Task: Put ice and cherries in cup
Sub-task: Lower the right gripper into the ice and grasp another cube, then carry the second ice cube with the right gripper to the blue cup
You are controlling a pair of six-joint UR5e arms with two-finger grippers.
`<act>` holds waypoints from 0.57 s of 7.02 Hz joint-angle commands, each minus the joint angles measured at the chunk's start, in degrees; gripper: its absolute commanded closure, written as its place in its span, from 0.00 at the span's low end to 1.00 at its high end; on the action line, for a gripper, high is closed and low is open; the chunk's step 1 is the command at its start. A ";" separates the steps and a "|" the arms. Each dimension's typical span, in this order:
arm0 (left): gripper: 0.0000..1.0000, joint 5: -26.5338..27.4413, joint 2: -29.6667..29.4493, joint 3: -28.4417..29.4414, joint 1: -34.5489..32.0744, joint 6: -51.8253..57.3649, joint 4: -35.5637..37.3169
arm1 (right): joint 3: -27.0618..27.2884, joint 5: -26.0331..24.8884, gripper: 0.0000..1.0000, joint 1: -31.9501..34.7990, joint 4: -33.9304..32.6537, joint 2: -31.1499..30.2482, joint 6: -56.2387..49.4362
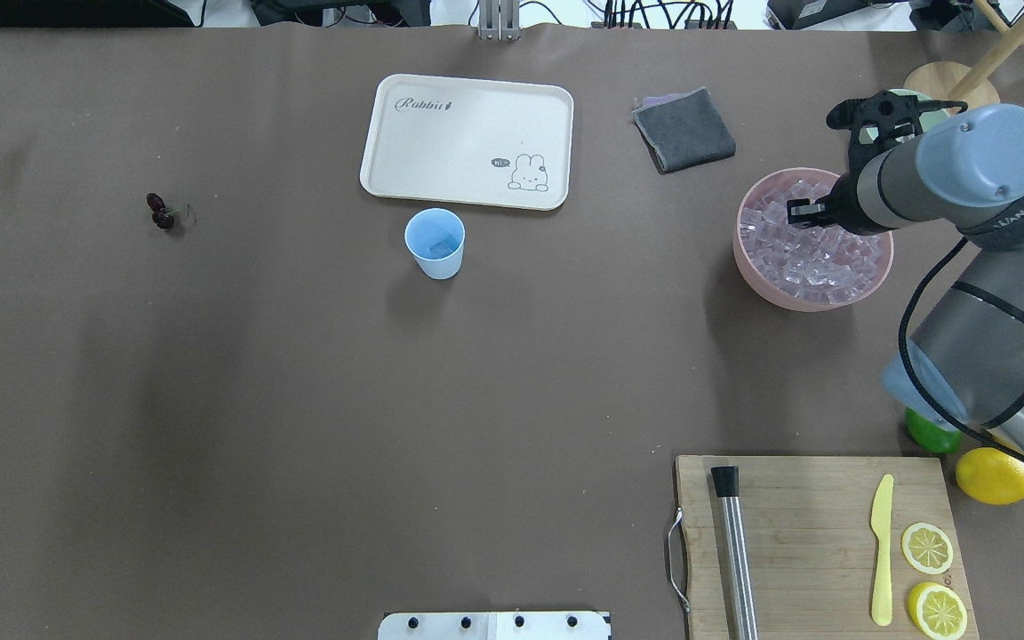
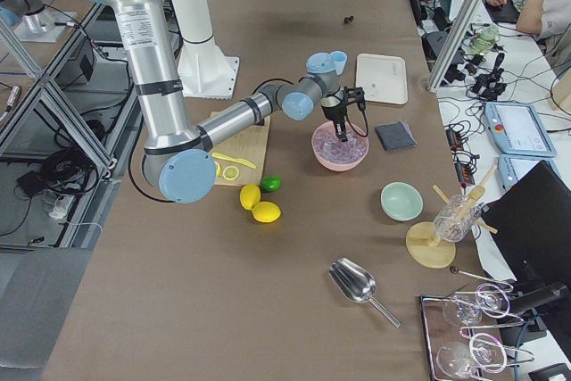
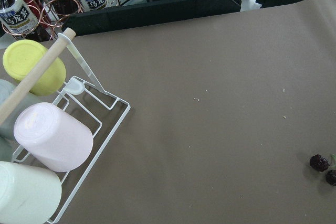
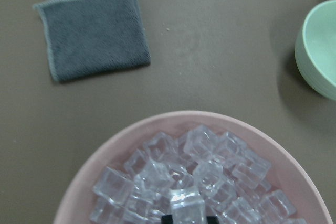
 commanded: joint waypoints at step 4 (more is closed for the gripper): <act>0.02 -0.07 0.29 -0.17 0.00 -0.31 -0.09 | -3.23 -12.85 1.00 -8.51 -7.16 23.22 0.66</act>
